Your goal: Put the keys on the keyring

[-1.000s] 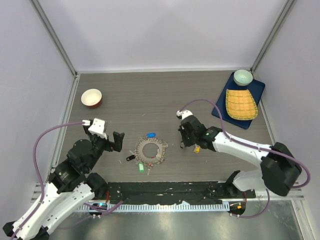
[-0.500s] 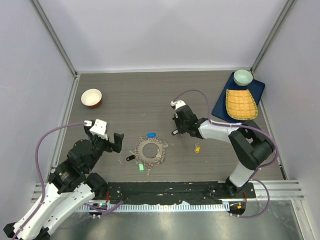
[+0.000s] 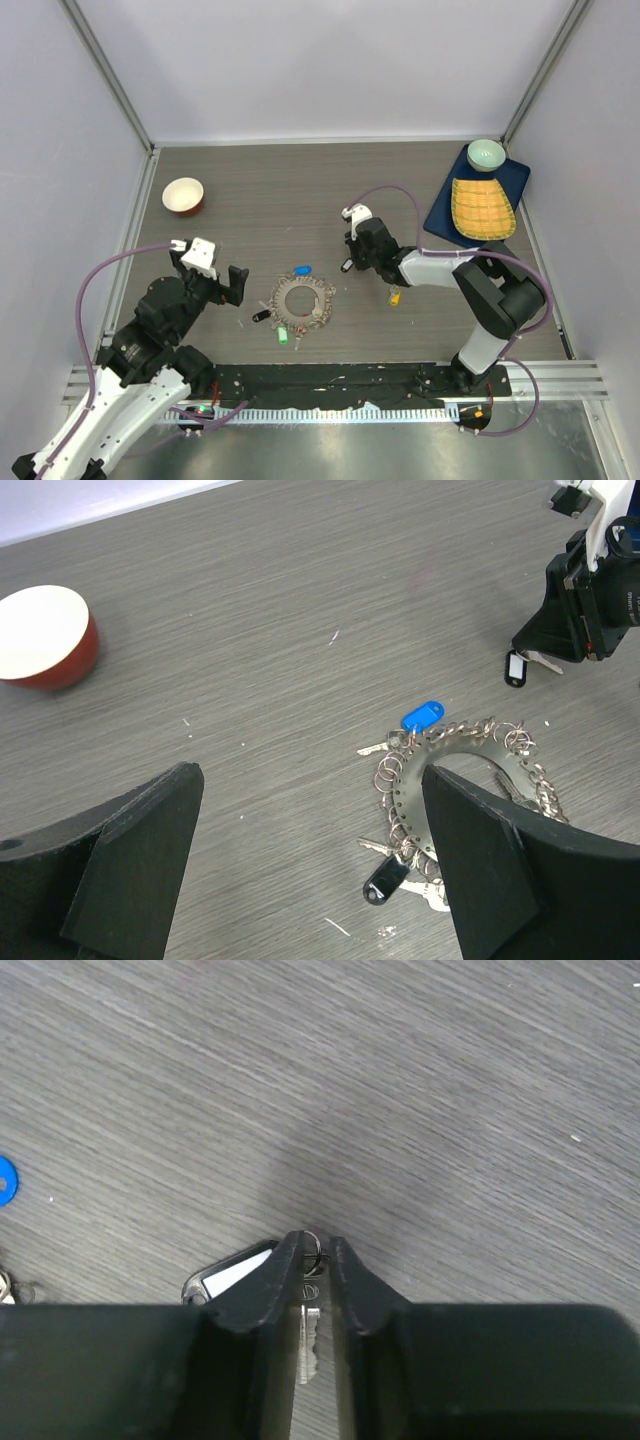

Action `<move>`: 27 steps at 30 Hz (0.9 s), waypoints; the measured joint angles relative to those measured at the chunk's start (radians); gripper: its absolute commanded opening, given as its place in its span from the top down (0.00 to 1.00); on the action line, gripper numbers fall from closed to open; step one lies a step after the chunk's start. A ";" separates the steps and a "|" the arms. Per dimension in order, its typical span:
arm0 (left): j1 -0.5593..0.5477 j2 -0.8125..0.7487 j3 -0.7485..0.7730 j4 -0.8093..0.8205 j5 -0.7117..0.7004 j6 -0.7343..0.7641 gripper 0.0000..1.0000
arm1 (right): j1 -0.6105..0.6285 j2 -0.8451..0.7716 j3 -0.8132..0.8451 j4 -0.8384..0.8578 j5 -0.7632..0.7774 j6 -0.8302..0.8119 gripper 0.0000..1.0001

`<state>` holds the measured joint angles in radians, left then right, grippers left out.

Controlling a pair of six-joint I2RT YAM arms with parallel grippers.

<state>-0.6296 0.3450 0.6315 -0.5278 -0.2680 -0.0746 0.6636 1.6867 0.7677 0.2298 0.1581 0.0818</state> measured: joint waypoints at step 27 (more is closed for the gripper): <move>0.046 0.016 -0.014 0.015 0.107 -0.019 0.05 | 0.011 -0.131 0.050 -0.155 -0.444 -0.037 0.61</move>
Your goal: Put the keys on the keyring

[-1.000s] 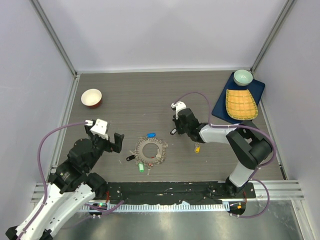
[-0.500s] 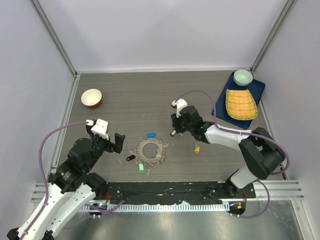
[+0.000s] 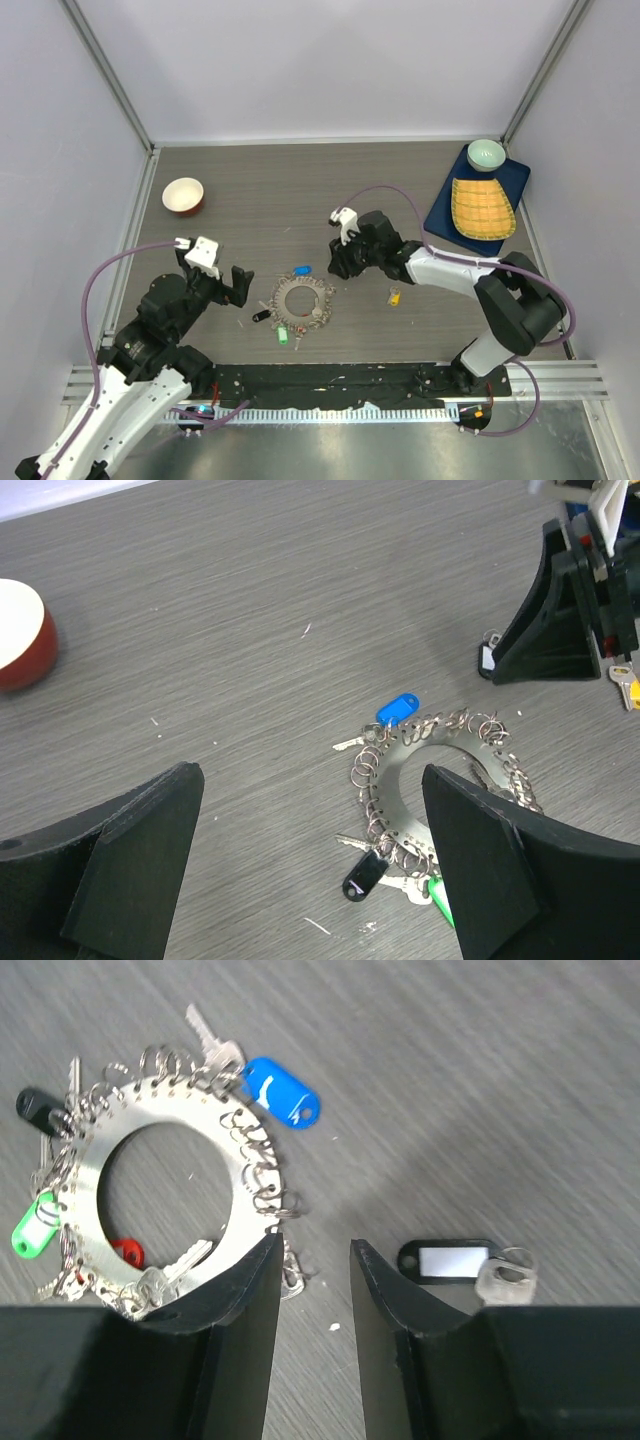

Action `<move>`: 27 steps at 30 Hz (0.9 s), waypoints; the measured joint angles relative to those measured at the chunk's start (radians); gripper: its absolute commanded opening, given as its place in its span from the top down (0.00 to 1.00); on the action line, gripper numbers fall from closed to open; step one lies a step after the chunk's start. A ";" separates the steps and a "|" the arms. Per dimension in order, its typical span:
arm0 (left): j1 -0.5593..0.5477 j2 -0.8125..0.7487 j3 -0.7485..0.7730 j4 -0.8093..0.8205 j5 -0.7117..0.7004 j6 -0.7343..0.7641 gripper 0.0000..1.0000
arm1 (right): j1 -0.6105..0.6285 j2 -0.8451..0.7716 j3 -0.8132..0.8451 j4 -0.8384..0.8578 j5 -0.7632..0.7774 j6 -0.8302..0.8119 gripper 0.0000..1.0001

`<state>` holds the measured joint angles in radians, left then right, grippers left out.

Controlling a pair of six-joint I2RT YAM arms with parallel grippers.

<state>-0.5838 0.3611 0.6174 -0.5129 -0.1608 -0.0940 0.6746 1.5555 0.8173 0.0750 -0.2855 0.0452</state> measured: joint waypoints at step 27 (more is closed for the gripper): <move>0.030 0.017 -0.006 0.007 0.061 -0.002 0.04 | 0.037 0.173 0.175 -0.220 -0.222 -0.637 0.67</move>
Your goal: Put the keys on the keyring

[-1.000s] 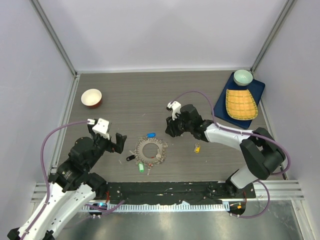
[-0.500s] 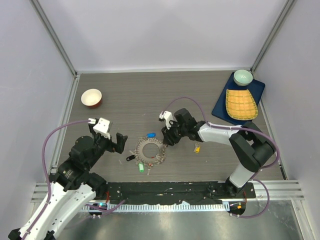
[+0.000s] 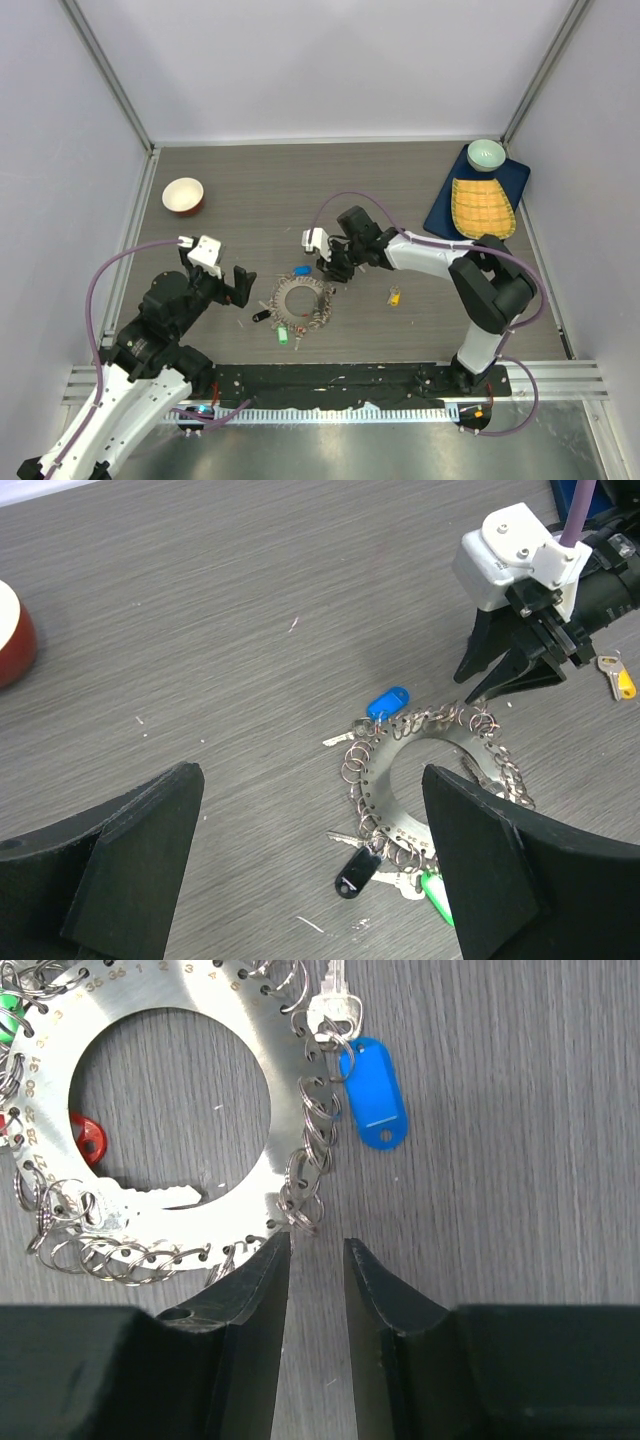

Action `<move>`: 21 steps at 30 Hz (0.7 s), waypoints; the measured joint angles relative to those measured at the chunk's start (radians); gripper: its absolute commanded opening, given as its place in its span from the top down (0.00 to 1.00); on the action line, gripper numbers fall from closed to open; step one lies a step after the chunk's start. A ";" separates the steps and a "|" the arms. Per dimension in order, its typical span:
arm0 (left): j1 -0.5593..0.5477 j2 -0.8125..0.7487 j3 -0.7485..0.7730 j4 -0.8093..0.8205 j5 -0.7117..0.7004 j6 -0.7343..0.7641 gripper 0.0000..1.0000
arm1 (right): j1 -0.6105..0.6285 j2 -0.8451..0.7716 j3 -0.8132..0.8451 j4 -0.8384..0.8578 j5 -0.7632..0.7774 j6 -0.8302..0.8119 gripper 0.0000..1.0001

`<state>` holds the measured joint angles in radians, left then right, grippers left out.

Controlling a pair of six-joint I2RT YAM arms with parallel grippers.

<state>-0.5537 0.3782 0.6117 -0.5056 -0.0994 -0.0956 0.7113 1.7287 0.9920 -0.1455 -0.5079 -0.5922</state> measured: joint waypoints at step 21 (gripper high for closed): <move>0.023 0.000 -0.003 0.000 0.026 0.003 0.05 | 0.000 0.118 0.149 -0.221 -0.101 -0.239 0.68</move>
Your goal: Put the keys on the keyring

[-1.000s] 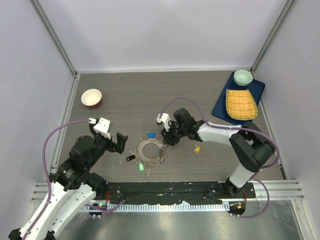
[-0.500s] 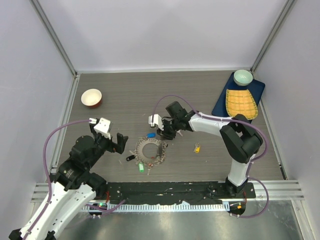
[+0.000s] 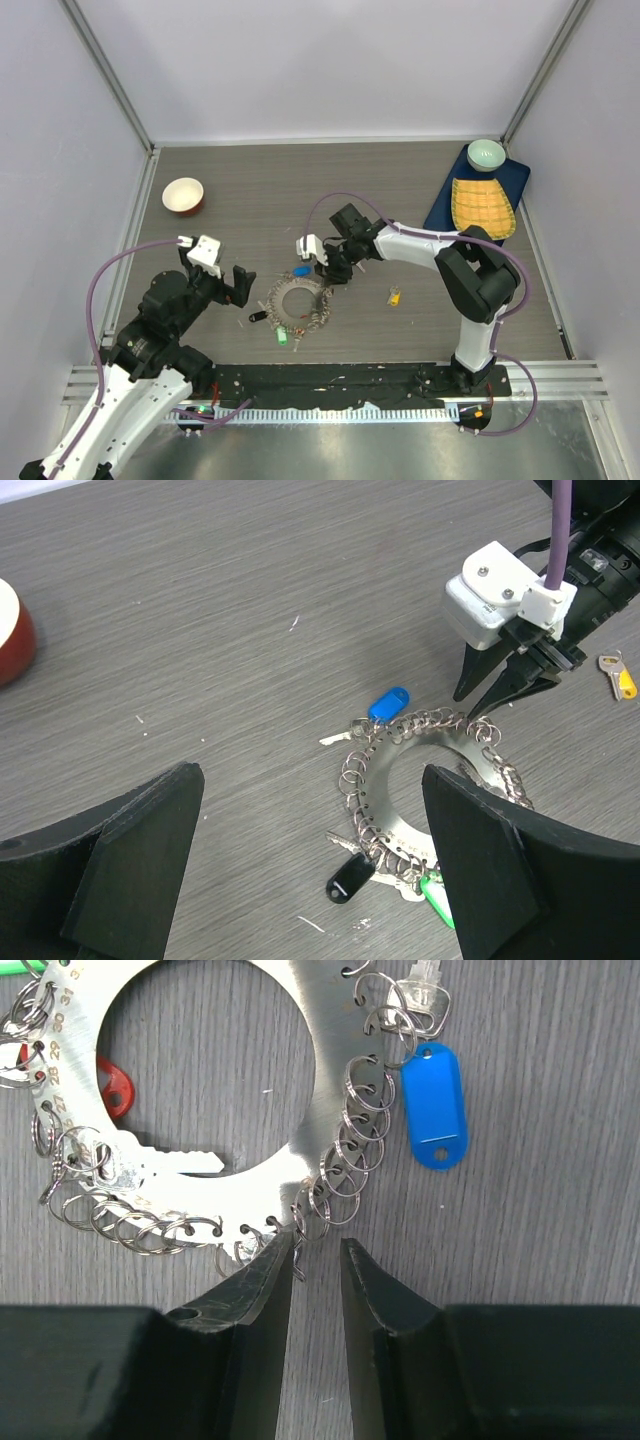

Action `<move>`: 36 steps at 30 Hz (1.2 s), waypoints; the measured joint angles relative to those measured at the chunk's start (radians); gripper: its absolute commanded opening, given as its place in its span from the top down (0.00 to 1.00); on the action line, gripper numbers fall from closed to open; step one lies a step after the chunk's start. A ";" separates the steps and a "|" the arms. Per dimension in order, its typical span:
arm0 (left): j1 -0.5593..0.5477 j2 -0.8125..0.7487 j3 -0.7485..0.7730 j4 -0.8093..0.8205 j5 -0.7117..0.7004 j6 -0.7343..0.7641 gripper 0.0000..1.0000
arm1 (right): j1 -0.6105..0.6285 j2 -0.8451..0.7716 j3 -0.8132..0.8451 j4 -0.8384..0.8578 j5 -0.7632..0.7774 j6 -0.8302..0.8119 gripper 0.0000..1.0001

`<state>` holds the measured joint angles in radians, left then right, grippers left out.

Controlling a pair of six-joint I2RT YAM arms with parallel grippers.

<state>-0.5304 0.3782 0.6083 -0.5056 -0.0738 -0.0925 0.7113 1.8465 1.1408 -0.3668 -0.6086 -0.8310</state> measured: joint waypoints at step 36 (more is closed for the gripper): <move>0.017 0.001 -0.003 0.001 0.027 0.000 0.04 | 0.024 -0.003 0.000 0.029 -0.009 0.036 0.99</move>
<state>-0.5137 0.3794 0.6052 -0.5049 -0.0471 -0.0921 0.7357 1.8435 1.1404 -0.3378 -0.6178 -0.7948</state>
